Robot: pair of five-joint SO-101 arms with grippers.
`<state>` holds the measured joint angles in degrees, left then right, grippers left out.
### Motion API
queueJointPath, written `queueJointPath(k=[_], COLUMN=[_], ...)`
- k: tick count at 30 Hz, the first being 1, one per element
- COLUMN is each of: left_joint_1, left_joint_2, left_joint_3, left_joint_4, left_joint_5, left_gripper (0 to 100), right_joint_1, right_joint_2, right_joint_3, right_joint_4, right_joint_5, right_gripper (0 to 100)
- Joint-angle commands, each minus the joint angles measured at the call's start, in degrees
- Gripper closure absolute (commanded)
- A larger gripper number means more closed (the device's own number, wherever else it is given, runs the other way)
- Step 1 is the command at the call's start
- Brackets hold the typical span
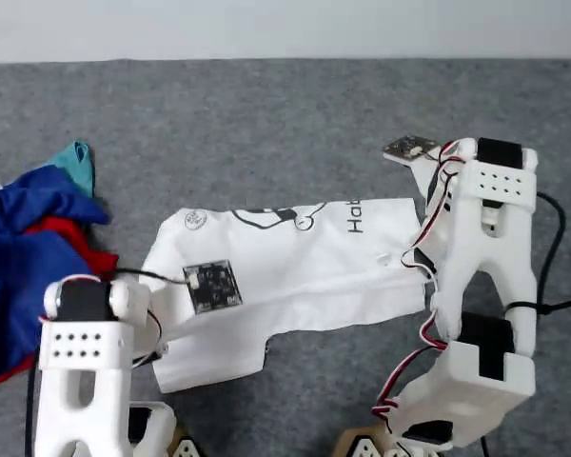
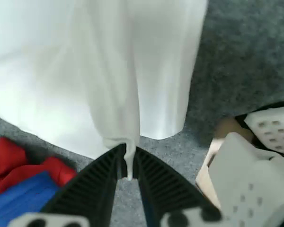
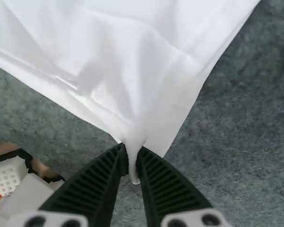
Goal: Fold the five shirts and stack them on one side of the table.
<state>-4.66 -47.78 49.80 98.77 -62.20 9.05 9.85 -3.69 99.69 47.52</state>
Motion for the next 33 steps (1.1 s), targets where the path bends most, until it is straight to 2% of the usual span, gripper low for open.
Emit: queueJointPath(k=[1, 5, 9, 13, 15, 17, 21, 26, 29, 33], left_joint_1=[-0.4, -0.9, -4.2, -4.8, -4.8, -4.8, -4.7, -4.7, -4.7, -4.7], left_joint_2=[-2.1, -2.0, -2.0, -2.4, -2.4, -2.4, -2.4, -2.4, -2.4, -1.9], left_joint_3=[0.5, 0.7, 0.9, 1.0, 0.6, 0.5, 0.1, -3.9, -4.6, -3.2], left_joint_4=[1.8, 1.8, 1.8, 1.8, 1.7, 1.6, -0.4, -5.2, -13.5, -31.2], left_joint_5=[-1.1, -3.9, -6.7, -8.3, -8.2, -7.9, -3.7, 2.7, 11.1, 24.7], left_gripper=[98, 98, 98, 93, 89, 85, 81, 80, 81, 89], right_joint_1=[0.7, 0.4, 0.4, 0.4, 0.4, 0.4, 0.5, -0.6, -3.0, -7.4], right_joint_2=[-3.6, -3.6, -3.6, -3.6, -3.6, -3.6, -3.7, -3.6, -2.9, -2.2], right_joint_3=[2.9, 5.4, 6.2, 5.9, 5.9, 5.8, 4.6, -4.7, -9.8, -10.9], right_joint_4=[1.3, 0.0, -0.2, -0.2, -0.2, 0.0, 0.4, 0.8, -0.2, -6.4], right_joint_5=[0.8, 0.7, 0.7, 0.5, 0.5, 0.5, 0.3, -5.3, -10.3, -17.9], right_gripper=[98.8, 98.8, 98.8, 98.2, 95.6, 88.7, 75.7, 74.5, 74.5, 75.4])
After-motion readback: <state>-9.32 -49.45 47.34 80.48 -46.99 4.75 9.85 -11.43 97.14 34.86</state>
